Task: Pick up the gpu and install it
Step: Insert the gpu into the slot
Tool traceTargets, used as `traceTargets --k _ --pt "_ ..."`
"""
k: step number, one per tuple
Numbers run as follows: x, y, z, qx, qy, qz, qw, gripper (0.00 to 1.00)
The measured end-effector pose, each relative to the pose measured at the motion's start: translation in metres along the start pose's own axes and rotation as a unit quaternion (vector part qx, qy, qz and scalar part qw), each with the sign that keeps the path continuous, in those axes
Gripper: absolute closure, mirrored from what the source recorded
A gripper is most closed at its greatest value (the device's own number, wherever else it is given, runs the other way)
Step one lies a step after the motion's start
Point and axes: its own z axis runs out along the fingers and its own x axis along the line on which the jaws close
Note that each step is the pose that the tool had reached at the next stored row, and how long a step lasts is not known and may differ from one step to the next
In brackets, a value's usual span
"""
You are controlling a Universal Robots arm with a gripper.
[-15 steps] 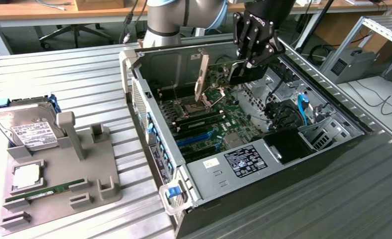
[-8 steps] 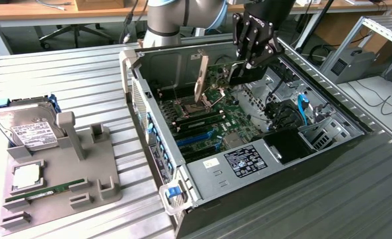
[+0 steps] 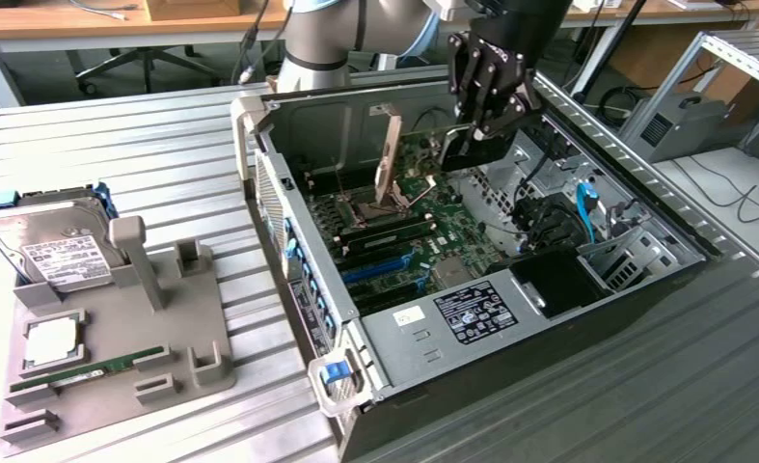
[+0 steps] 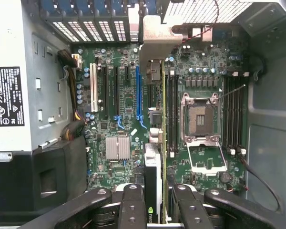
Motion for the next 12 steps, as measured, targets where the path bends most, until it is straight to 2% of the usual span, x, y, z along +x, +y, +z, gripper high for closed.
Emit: traceTargets --k 12 --pt "0.0002 0.0001 0.0083 0.0 0.0 0.0 1.0 0.73"
